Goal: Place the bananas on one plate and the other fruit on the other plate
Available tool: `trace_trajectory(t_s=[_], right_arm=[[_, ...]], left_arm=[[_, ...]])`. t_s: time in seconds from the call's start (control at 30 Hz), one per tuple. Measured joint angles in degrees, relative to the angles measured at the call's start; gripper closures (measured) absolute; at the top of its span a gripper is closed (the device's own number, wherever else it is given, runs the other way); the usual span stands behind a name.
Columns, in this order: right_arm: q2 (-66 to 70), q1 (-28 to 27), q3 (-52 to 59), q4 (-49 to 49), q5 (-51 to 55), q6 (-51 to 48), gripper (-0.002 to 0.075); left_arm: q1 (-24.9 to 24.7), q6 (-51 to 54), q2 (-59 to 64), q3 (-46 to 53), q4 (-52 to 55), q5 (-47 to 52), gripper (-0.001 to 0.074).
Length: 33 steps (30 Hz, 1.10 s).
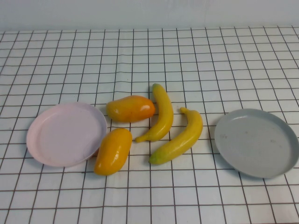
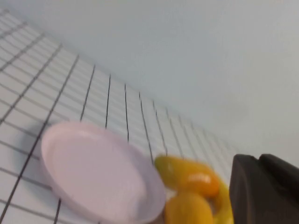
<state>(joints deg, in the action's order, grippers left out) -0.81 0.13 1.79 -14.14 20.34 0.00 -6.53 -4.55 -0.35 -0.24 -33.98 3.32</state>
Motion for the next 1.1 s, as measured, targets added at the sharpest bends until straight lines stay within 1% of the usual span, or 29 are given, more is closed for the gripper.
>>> trace_trajectory(t_s=[0.07, 0.17, 0.37, 0.5, 0.63, 0.73, 0.8, 0.83, 0.9, 0.93, 1.1], right_arm=[[0.0, 0.0, 0.0, 0.0, 0.0, 0.0, 0.0742], [0.0, 0.0, 0.0, 0.0, 0.0, 0.0, 0.0742], [0.0, 0.0, 0.0, 0.0, 0.0, 0.0, 0.0742], [0.0, 0.0, 0.0, 0.0, 0.0, 0.0, 0.0742], [0.0, 0.0, 0.0, 0.0, 0.0, 0.0, 0.0742], [0.0, 0.0, 0.0, 0.0, 0.0, 0.0, 0.0742], [0.0, 0.0, 0.0, 0.0, 0.0, 0.0, 0.0742], [0.0, 0.0, 0.0, 0.0, 0.0, 0.0, 0.0742], [0.0, 0.0, 0.0, 0.0, 0.0, 0.0, 0.0742], [0.0, 0.0, 0.0, 0.0, 0.0, 0.0, 0.0742], [0.0, 0.0, 0.0, 0.0, 0.0, 0.0, 0.0742]], left_arm=[[0.0, 2.2, 3.0, -4.2, 3.5, 9.3, 0.0737], [0.0, 7.1, 11.2, -13.4, 8.2, 22.0, 0.0737], [0.0, 25.0, 32.0, -32.2, 11.2, 38.9, 0.0737], [0.0, 33.3, 45.6, -43.3, 11.6, 46.8, 0.0737], [-0.7, 35.9, 57.6, -51.0, 11.8, 50.6, 0.0737], [-4.4, 36.1, 64.6, -56.2, 13.4, 51.4, 0.0736], [-8.3, 35.5, 68.7, -59.2, 16.0, 51.7, 0.0721], [-10.2, 34.8, 70.1, -60.3, 17.2, 51.7, 0.0706], [-13.5, 32.7, 73.6, -62.6, 19.8, 51.8, 0.0632], [-14.6, 31.9, 75.0, -63.4, 20.6, 51.8, 0.0576], [-18.6, 24.8, 83.9, -66.2, 21.8, 51.4, 0.023]])
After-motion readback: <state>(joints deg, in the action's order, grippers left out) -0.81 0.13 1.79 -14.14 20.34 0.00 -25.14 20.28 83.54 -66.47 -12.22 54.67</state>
